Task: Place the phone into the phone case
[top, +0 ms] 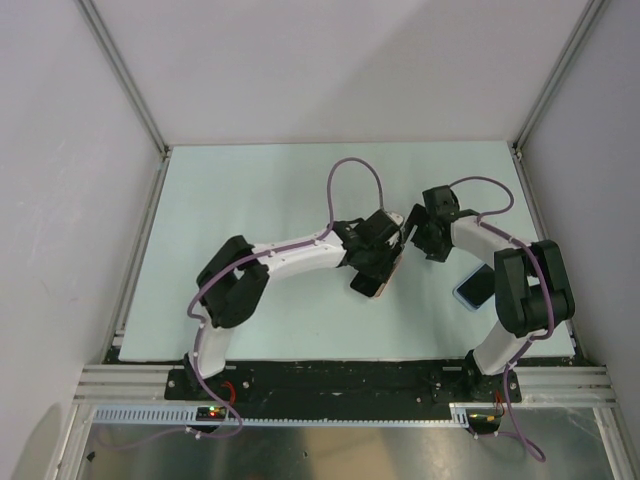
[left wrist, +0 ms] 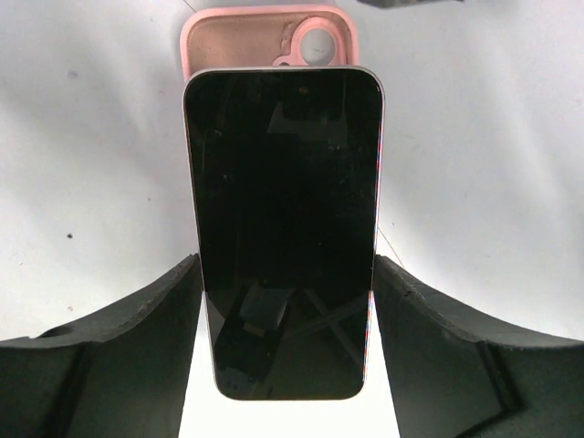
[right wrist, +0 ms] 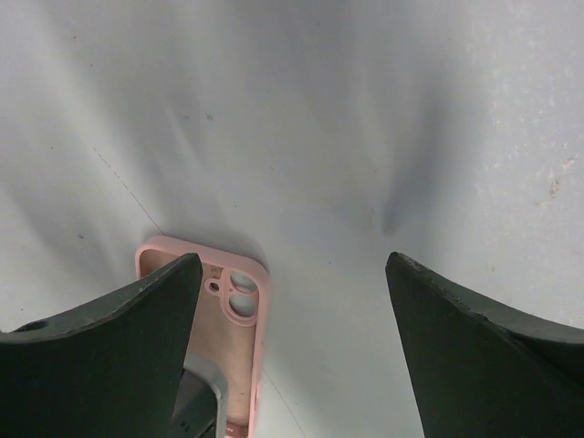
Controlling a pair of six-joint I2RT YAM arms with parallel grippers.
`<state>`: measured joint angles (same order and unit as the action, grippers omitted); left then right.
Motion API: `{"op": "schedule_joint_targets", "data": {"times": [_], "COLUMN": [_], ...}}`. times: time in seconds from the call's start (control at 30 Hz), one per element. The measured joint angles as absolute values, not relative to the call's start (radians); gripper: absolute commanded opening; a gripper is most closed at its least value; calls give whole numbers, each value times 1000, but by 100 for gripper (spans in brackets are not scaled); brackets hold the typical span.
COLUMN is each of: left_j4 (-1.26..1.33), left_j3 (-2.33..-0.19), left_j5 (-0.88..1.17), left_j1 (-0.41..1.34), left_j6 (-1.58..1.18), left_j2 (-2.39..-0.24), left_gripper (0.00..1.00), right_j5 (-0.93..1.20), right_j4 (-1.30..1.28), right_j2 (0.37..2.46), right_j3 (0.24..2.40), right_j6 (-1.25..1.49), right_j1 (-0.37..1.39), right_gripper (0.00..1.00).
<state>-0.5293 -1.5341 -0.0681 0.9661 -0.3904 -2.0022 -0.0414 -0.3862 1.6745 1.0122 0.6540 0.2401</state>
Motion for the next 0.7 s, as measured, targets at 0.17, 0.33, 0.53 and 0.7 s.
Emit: {"op": "schedule_joint_targets", "data": {"times": [0.17, 0.33, 0.53, 0.7], "left_j4": [-540, -543, -546, -549], "left_j3": [-1572, -1581, -1588, -1593], "left_j5": [-97, -123, -128, -127], "left_j1": [973, 973, 973, 973], "left_j6": [-401, -404, -403, -403], "left_j2": [-2068, -2104, -2106, -2106], "left_gripper": [31, 36, 58, 68], "right_j5": [-45, -46, -46, -45], "right_j4": [-393, -395, -398, -398], "right_j2": [1674, 1675, 1675, 1678], "right_j3": [1012, 1012, 1012, 1013], "right_j6": [654, 654, 654, 655], "right_j1": [241, 248, 258, 265], "right_gripper": [87, 87, 86, 86]}}
